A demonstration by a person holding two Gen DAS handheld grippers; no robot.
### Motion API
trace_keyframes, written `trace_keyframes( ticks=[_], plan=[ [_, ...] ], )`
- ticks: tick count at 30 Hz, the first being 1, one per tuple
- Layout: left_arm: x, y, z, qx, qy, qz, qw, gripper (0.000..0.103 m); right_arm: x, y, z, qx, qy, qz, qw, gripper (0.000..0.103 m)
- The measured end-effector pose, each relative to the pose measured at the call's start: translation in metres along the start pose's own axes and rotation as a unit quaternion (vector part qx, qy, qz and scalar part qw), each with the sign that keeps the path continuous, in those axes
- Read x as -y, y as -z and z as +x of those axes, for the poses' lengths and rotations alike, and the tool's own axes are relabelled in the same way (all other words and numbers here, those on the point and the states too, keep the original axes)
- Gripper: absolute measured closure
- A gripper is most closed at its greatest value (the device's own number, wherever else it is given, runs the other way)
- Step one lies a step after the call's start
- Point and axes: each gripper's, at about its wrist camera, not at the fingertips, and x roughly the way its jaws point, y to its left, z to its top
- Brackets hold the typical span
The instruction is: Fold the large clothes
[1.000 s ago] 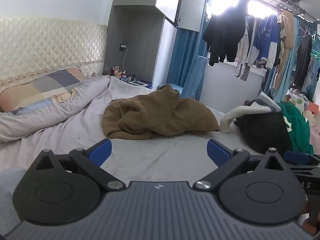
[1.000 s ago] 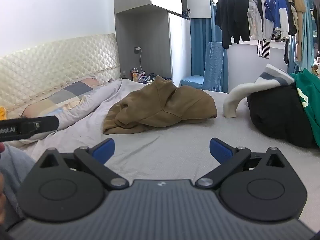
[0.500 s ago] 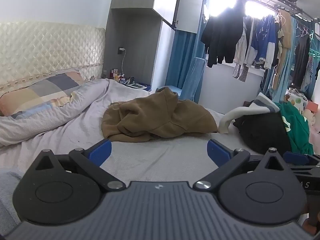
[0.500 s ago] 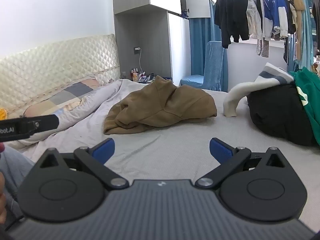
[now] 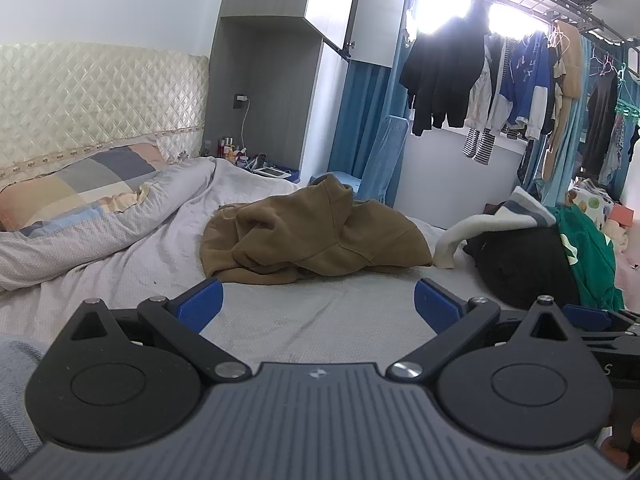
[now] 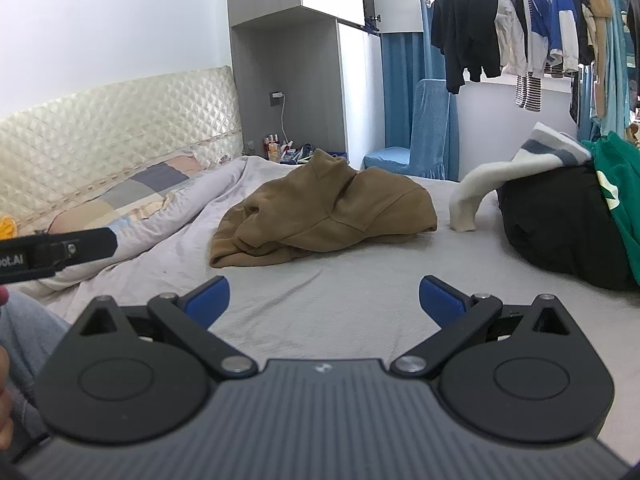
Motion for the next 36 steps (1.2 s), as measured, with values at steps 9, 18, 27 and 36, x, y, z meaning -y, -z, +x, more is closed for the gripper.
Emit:
trace_keyframes(
  ticks=[9,18,27,36],
  plan=[
    [-0.002,0.003,-0.001,0.000,-0.002,-0.003,1.0000,0.000,0.000,0.000,0.000,-0.001,-0.001,0.000,1.000,0.000],
    [-0.003,0.002,-0.002,-0.001,-0.006,-0.004,1.0000,0.000,-0.001,0.001,0.003,-0.004,-0.002,0.000,1.000,0.000],
    [-0.003,0.004,0.003,-0.006,-0.011,-0.002,0.9999,0.000,-0.001,0.005,0.010,-0.011,-0.004,0.003,1.000,0.000],
    [-0.002,0.005,0.010,-0.013,-0.015,-0.001,0.9998,0.000,0.001,0.009,0.014,-0.015,-0.006,0.007,1.000,0.000]
  ],
)
